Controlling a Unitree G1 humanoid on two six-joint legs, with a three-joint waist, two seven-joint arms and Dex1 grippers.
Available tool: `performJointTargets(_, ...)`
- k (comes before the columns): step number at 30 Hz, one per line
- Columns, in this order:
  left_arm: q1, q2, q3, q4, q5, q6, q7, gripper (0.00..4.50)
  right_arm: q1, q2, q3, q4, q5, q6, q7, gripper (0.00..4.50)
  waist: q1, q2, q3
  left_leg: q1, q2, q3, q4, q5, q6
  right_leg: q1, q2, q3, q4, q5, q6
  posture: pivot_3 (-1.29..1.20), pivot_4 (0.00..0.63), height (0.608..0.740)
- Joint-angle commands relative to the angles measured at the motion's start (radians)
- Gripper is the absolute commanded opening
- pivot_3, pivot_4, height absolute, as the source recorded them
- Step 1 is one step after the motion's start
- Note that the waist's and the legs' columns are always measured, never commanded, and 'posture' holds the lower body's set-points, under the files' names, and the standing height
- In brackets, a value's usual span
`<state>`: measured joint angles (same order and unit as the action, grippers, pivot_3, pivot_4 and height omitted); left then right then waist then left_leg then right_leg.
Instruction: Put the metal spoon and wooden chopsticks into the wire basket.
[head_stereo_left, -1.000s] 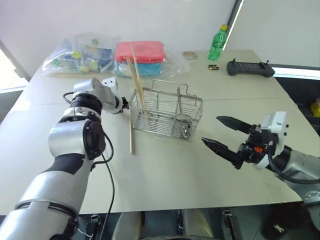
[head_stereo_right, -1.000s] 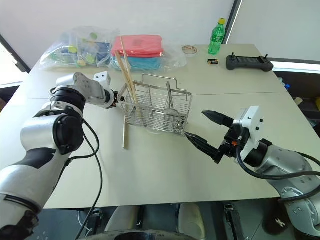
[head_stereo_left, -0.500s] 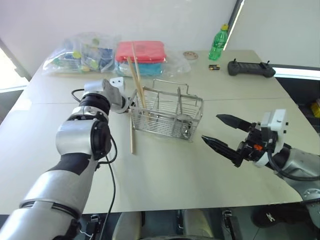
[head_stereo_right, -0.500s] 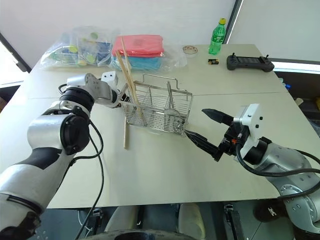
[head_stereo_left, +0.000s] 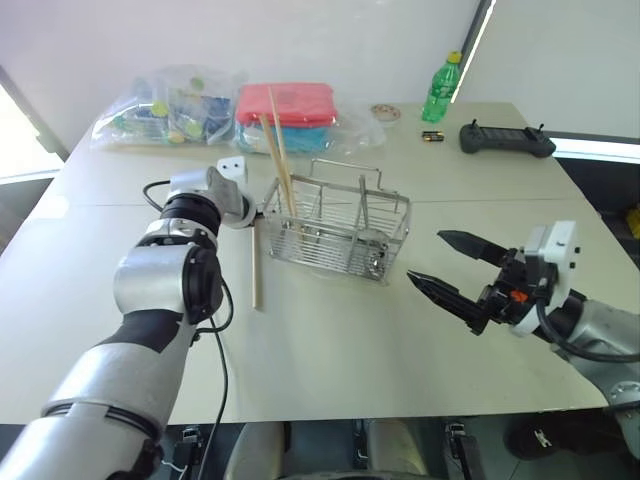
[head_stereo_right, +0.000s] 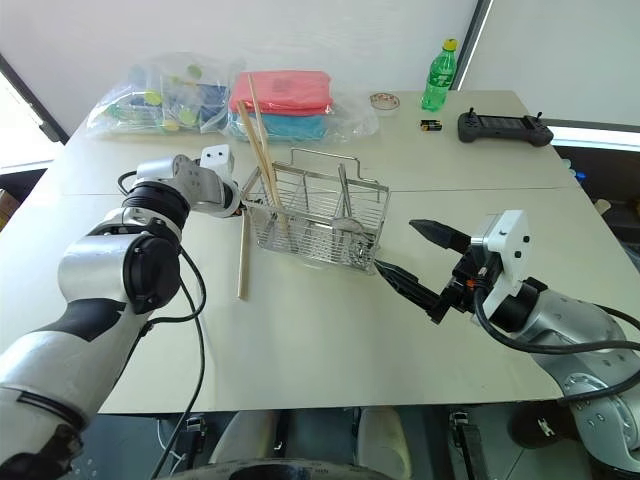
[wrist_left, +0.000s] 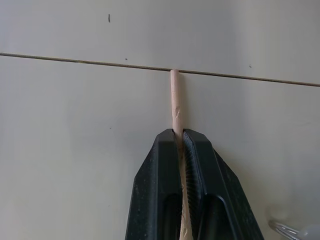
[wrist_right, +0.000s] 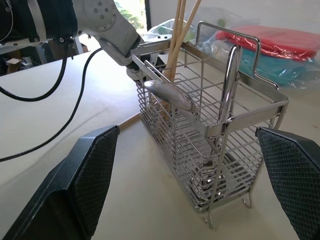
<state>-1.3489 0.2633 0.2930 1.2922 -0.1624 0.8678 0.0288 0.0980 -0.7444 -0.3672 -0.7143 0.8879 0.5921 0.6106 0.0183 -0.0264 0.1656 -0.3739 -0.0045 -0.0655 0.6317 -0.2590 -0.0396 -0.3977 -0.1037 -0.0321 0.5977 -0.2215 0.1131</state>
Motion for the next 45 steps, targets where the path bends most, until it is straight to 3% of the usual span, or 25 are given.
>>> performJointTargets(1,0.004,-0.012,0.012,0.011,-0.01,0.02,-0.005,0.05,-0.01,0.002,-0.027,-0.027,0.014,-0.017,-0.007,4.5,0.0,0.0,0.0,0.0,0.0,0.0,0.0,0.0,0.0,0.0,0.0,0.0,0.0,0.0,0.0,0.0,0.15,0.692)
performJointTargets(9,-0.01,0.037,0.066,-0.001,-0.048,0.052,0.024,0.05,-0.026,-0.001,-0.014,-0.021,0.015,-0.012,-0.01,4.5,-0.005,0.0,0.0,0.0,0.0,0.0,0.0,0.0,0.0,0.0,0.0,0.0,0.0,0.0,0.0,0.0,0.15,0.692)
performJointTargets(13,-0.021,0.111,0.102,-0.038,-0.075,0.092,0.029,0.05,-0.023,-0.017,-0.021,-0.014,0.01,-0.008,0.009,4.5,-0.01,0.0,0.0,0.0,0.0,0.0,-0.001,0.0,0.0,-0.001,0.0,0.0,0.0,0.0,0.0,0.0,0.15,0.692)
performJointTargets(17,-0.009,0.2,0.054,-0.11,-0.044,0.063,-0.036,0.05,0.0,-0.046,-0.056,-0.014,0.029,0.002,0.047,4.5,-0.011,-0.001,0.001,-0.001,0.0,0.0,-0.001,0.0,0.0,-0.003,0.0,0.0,0.001,0.0,0.0,0.0,0.15,0.692)
performJointTargets(21,0.011,0.265,0.047,-0.181,-0.044,-0.038,-0.094,0.05,0.018,-0.065,-0.088,-0.006,0.044,0.009,0.069,4.5,-0.006,-0.001,0.001,-0.001,0.0,0.001,-0.001,0.0,0.0,-0.003,0.0,0.0,0.001,0.002,-0.003,0.0,0.15,0.692)
performJointTargets(25,0.015,0.312,0.091,-0.313,-0.091,-0.297,-0.213,0.05,0.032,-0.069,-0.097,0.001,0.039,0.009,0.075,4.5,-0.002,-0.002,0.001,-0.002,0.0,0.0,-0.001,0.0,0.0,-0.003,0.0,0.0,0.0,0.002,-0.004,0.0,0.15,0.692)
performJointTargets(28,0.017,0.307,0.133,-0.514,-0.186,-0.44,-0.372,0.05,0.04,-0.066,-0.1,-0.002,0.045,0.011,0.072,4.5,-0.002,-0.003,0.002,-0.002,0.001,0.001,-0.001,0.0,-0.001,-0.003,0.0,0.0,-0.001,0.003,-0.004,0.0,0.15,0.692)
performJointTargets(31,0.019,0.271,0.154,-0.73,-0.291,-0.456,-0.458,0.05,0.047,-0.068,-0.1,-0.005,0.045,0.011,0.075,4.5,-0.004,-0.003,0.002,-0.004,0.001,0.001,-0.001,0.0,-0.001,-0.004,-0.001,0.001,-0.002,0.003,-0.004,0.0,0.15,0.692)
performJointTargets(38,0.058,0.136,0.063,-1.1,-0.418,-0.353,-0.461,0.05,0.07,-0.068,-0.092,-0.007,0.016,0.001,0.09,4.5,-0.005,-0.003,0.002,0.0,0.001,0.001,0.001,0.0,-0.001,0.0,0.0,0.001,-0.001,0.002,-0.004,0.0,0.15,0.692)
performJointTargets(45,0.19,0.053,-0.046,-1.244,-0.401,-0.342,-0.432,0.05,0.077,-0.058,-0.102,-0.014,0.023,-0.002,0.077,4.5,-0.006,0.0,0.001,0.001,0.001,0.001,0.001,0.0,-0.001,0.001,0.001,0.002,0.0,0.003,-0.004,0.0,0.15,0.692)
